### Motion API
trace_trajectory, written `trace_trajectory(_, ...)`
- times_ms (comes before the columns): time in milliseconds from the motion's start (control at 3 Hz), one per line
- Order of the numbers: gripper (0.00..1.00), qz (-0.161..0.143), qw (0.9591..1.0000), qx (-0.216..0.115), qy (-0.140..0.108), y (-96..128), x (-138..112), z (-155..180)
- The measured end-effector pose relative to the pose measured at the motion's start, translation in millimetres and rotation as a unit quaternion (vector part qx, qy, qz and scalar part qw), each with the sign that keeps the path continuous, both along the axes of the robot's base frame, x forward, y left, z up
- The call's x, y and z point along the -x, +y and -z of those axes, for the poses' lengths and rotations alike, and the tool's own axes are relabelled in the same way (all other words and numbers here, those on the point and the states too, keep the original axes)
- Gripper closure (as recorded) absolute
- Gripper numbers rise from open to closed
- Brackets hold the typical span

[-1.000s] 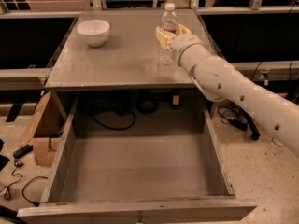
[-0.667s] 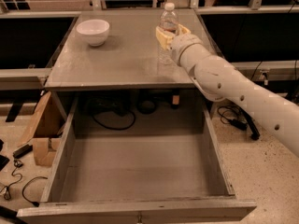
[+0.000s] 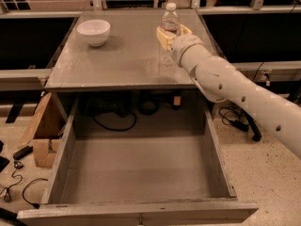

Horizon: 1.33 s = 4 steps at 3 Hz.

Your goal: Pick water bottle from top drawer and place on counter

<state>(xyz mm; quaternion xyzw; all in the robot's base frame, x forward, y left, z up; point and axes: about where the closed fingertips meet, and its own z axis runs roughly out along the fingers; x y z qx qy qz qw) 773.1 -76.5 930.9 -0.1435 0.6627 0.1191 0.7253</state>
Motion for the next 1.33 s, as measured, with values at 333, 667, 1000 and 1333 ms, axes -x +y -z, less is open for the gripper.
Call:
trace_trajectory(333,0.04,0.0,1.0,0.0,0.0,0,0,0)
trace_trajectory(667,0.0,0.0,1.0,0.0,0.0,0,0,0)
trace_trajectory(1000,0.0,0.0,1.0,0.0,0.0,0,0,0)
trace_trajectory(1333,0.0,-0.024,0.9997,0.006,0.006,-3,5,-13)
